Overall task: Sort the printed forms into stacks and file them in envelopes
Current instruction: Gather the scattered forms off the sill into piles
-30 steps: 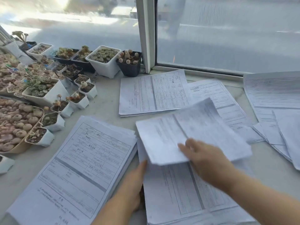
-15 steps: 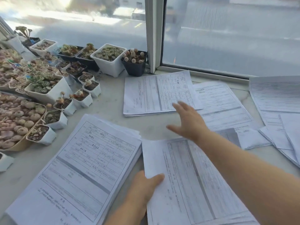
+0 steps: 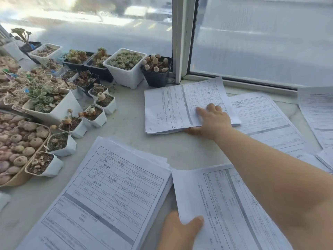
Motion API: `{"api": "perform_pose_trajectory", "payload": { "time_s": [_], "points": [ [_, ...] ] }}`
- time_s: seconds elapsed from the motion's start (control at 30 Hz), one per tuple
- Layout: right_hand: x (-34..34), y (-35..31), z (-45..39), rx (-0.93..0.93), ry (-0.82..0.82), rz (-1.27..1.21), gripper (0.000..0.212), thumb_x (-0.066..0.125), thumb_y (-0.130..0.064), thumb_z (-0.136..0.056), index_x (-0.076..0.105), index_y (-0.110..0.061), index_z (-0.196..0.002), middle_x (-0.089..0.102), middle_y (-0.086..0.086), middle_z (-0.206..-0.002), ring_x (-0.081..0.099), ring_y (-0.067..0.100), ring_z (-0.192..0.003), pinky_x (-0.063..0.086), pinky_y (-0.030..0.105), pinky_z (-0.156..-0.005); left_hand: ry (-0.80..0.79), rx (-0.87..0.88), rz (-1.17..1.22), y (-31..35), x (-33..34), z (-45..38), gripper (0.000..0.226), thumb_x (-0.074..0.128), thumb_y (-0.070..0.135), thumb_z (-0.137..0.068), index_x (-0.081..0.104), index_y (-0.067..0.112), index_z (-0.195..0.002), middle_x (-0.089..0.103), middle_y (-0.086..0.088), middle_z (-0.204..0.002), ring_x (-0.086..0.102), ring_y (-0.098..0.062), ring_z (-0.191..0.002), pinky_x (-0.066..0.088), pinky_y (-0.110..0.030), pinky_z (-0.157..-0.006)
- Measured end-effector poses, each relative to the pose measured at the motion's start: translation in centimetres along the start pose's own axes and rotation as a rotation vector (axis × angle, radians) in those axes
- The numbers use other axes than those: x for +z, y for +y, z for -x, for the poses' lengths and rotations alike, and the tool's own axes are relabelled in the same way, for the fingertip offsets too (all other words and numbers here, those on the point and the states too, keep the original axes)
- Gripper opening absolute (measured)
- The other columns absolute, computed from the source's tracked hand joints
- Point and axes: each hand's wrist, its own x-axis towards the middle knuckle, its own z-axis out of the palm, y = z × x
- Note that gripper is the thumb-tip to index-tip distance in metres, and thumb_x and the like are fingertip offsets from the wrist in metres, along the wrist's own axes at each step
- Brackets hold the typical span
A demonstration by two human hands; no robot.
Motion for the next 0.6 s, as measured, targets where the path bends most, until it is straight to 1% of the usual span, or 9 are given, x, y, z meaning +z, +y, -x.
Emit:
{"api": "perform_pose_trajectory", "payload": {
  "time_s": [0.07,0.1,0.17,0.27,0.33,0.43,0.5,0.57,0.6],
  "points": [
    [0.2,0.4,0.0,-0.049,0.073,0.078,0.049,0.053,-0.035,-0.091,0.04,-0.024,-0.136,0.041,0.007,-0.127,0.04,0.028,-0.119,0.039,0.035,-0.078,0.014,-0.011,-0.029,0.2,0.1,0.1,0.052,0.073,0.032,-0.06,0.068,0.009,-0.106,0.072,-0.006,-0.101,0.068,-0.018,-0.095,0.052,-0.033,-0.089],
    [0.2,0.7,0.0,-0.073,0.094,0.101,0.048,0.049,-0.016,-0.09,0.041,-0.023,-0.136,0.044,0.008,-0.125,0.043,0.028,-0.116,0.038,0.032,-0.073,0.016,-0.016,-0.045,0.2,0.1,0.2,0.049,0.074,0.031,-0.061,0.069,0.009,-0.105,0.073,-0.005,-0.099,0.068,-0.017,-0.093,0.053,-0.031,-0.088],
    [-0.2,1.4,0.1,-0.113,0.097,0.112,0.063,0.042,0.0,-0.085,0.036,-0.028,-0.142,0.047,0.007,-0.127,0.047,0.029,-0.114,0.037,0.031,-0.072,0.027,-0.017,-0.058,0.0,-0.1,-0.1,0.043,0.074,0.032,-0.061,0.072,0.012,-0.099,0.074,-0.002,-0.094,0.07,-0.015,-0.089,0.054,-0.03,-0.085],
    [-1.4,2.7,1.9,-0.151,0.119,0.053,0.07,0.041,0.0,-0.087,0.029,-0.032,-0.149,0.048,0.004,-0.132,0.05,0.029,-0.114,0.04,0.033,-0.077,0.036,-0.046,-0.05,-0.3,-0.3,-0.6,0.011,0.077,0.019,-0.078,0.074,0.016,-0.088,0.075,0.003,-0.083,0.072,-0.012,-0.079,0.055,-0.022,-0.07],
    [-1.9,3.9,4.9,-0.207,0.213,-0.001,0.063,0.046,-0.003,-0.089,0.037,-0.028,-0.146,0.05,0.001,-0.132,0.051,0.028,-0.113,0.044,0.036,-0.077,0.02,-0.06,-0.04,-0.3,-0.5,-0.5,0.007,0.073,0.018,-0.082,0.073,0.017,-0.089,0.075,0.002,-0.083,0.072,-0.014,-0.08,0.056,-0.028,-0.075],
    [-2.3,6.5,11.9,-0.306,0.354,-0.104,0.057,0.053,0.001,-0.084,0.052,-0.019,-0.138,0.064,0.003,-0.119,0.06,0.03,-0.096,0.044,0.033,-0.061,0.037,-0.097,0.073,-0.4,-0.8,-0.5,0.025,0.07,0.032,-0.084,0.07,0.012,-0.099,0.074,-0.007,-0.094,0.071,-0.025,-0.089,0.053,-0.044,-0.09],
    [-2.2,8.3,17.1,-0.327,0.398,-0.102,0.055,0.048,0.0,-0.079,0.061,-0.015,-0.13,0.068,0.004,-0.114,0.065,0.032,-0.089,0.047,0.031,-0.055,-0.026,-0.151,0.232,0.2,-0.9,-0.4,0.042,0.061,0.049,-0.087,0.07,0.012,-0.105,0.072,-0.011,-0.103,0.068,-0.031,-0.098,0.049,-0.049,-0.096],
    [-1.3,9.9,21.7,-0.34,0.391,-0.072,0.054,0.048,-0.002,-0.072,0.068,-0.013,-0.121,0.069,0.008,-0.114,0.069,0.033,-0.092,0.055,0.037,-0.061,-0.131,-0.178,0.398,0.8,-0.9,-0.3,0.055,0.051,0.063,-0.087,0.071,0.018,-0.111,0.07,-0.012,-0.112,0.066,-0.034,-0.104,0.048,-0.051,-0.096],
    [-0.7,10.5,23.6,-0.332,0.368,-0.056,0.056,0.054,0.0,-0.065,0.071,-0.012,-0.116,0.069,0.011,-0.115,0.069,0.034,-0.093,0.057,0.04,-0.066,-0.178,-0.134,0.439,1.0,-0.9,-0.2,0.056,0.046,0.066,-0.089,0.07,0.022,-0.114,0.068,-0.011,-0.117,0.064,-0.033,-0.108,0.046,-0.053,-0.098]
  ]
}}
